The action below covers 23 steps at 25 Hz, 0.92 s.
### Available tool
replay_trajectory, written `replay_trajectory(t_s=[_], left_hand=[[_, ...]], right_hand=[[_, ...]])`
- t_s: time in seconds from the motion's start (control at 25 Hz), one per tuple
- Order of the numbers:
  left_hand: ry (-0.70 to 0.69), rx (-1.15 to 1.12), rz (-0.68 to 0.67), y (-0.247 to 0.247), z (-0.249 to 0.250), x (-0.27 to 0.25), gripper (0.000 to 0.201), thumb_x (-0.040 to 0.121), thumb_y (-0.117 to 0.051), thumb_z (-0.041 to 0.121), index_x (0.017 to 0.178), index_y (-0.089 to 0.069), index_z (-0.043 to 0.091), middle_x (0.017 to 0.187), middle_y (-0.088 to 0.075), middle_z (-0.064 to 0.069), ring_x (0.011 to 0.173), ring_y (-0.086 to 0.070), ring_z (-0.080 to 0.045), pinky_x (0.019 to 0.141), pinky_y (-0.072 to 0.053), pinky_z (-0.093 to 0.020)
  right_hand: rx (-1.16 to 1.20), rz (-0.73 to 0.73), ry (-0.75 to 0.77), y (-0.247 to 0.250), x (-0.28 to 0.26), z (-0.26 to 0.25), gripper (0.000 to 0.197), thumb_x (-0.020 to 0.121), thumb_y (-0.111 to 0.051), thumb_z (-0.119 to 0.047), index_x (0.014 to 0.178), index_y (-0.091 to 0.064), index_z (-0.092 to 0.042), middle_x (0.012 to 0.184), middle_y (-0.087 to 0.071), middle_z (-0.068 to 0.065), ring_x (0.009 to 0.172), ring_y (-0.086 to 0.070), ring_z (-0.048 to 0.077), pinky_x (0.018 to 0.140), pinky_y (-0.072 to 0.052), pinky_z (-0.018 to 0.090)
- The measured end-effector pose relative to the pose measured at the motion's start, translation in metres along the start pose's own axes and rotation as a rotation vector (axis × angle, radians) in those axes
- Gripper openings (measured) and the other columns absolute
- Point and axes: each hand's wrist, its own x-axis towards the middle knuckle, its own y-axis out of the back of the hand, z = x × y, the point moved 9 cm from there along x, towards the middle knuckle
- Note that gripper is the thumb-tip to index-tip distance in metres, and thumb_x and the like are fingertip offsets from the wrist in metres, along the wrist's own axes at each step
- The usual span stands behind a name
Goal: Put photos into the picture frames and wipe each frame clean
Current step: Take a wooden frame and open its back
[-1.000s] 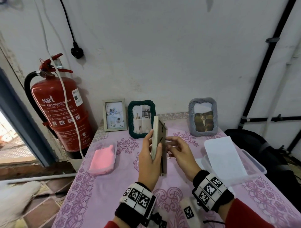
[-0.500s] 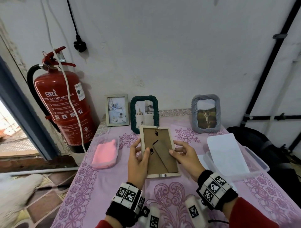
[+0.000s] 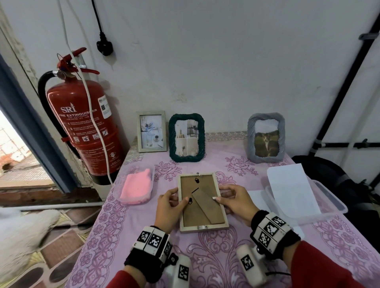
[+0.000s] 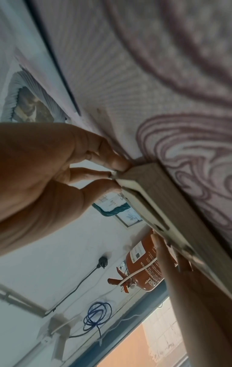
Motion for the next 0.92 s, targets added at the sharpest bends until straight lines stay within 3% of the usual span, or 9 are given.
replay_trajectory(t_s=[0.16, 0.32, 0.48, 0.56, 0.68, 0.92], left_hand=[[-0.013, 0.058, -0.085, -0.006, -0.004, 0.0, 0.038, 0.085, -0.065, 0.016, 0.121, -0.058, 0.007, 0.104, -0.062, -0.03, 0.097, -0.06, -0.038, 0.092, -0.05, -0.044], [-0.017, 0.063, -0.084, -0.003, -0.004, 0.003, 0.027, 0.089, -0.059, 0.013, 0.114, -0.063, 0.005, 0.082, -0.065, -0.013, 0.08, -0.061, -0.023, 0.079, -0.05, -0.027], [0.03, 0.074, -0.117, -0.001, -0.01, 0.006, 0.028, 0.089, -0.057, 0.01, 0.116, -0.06, 0.008, 0.066, -0.057, 0.003, 0.069, -0.055, -0.014, 0.079, -0.045, -0.028], [0.025, 0.115, -0.165, -0.002, -0.007, 0.006, 0.029, 0.086, -0.061, 0.009, 0.115, -0.058, 0.011, 0.068, -0.055, 0.003, 0.069, -0.054, -0.014, 0.075, -0.045, -0.023], [0.019, 0.172, -0.246, -0.005, -0.001, 0.007, 0.033, 0.08, -0.069, 0.007, 0.107, -0.053, 0.016, 0.072, -0.052, 0.003, 0.063, -0.051, -0.009, 0.055, -0.042, -0.004], [0.06, 0.276, -0.355, -0.005, 0.003, 0.012, 0.044, 0.071, -0.079, 0.011, 0.105, -0.051, 0.008, 0.072, -0.049, 0.002, 0.057, -0.048, -0.007, 0.051, -0.042, -0.009]], right_hand=[[-0.04, -0.01, -0.034, -0.001, -0.001, 0.003, 0.037, 0.08, -0.067, 0.005, 0.116, -0.059, 0.002, 0.086, -0.059, 0.012, 0.069, -0.063, 0.022, 0.051, -0.056, 0.028], [-0.092, -0.018, -0.061, -0.002, 0.0, 0.006, 0.037, 0.079, -0.068, 0.005, 0.115, -0.06, 0.001, 0.081, -0.056, 0.008, 0.075, -0.063, 0.025, 0.062, -0.059, 0.039], [-0.154, -0.034, -0.072, 0.001, -0.002, 0.005, 0.038, 0.077, -0.071, 0.002, 0.114, -0.06, -0.002, 0.075, -0.056, 0.004, 0.064, -0.064, 0.016, 0.052, -0.058, 0.029], [-0.188, -0.05, -0.074, 0.002, -0.002, 0.004, 0.04, 0.077, -0.072, 0.001, 0.114, -0.059, -0.005, 0.076, -0.054, 0.003, 0.063, -0.063, 0.014, 0.05, -0.058, 0.027], [-0.27, -0.097, -0.055, -0.004, -0.002, -0.002, 0.044, 0.078, -0.069, 0.004, 0.118, -0.057, -0.008, 0.077, -0.053, -0.001, 0.066, -0.061, 0.011, 0.05, -0.057, 0.025], [-0.419, -0.167, -0.012, -0.009, 0.0, -0.017, 0.038, 0.076, -0.072, 0.001, 0.1, -0.052, -0.022, 0.072, -0.054, -0.001, 0.055, -0.06, 0.008, 0.043, -0.054, 0.021]])
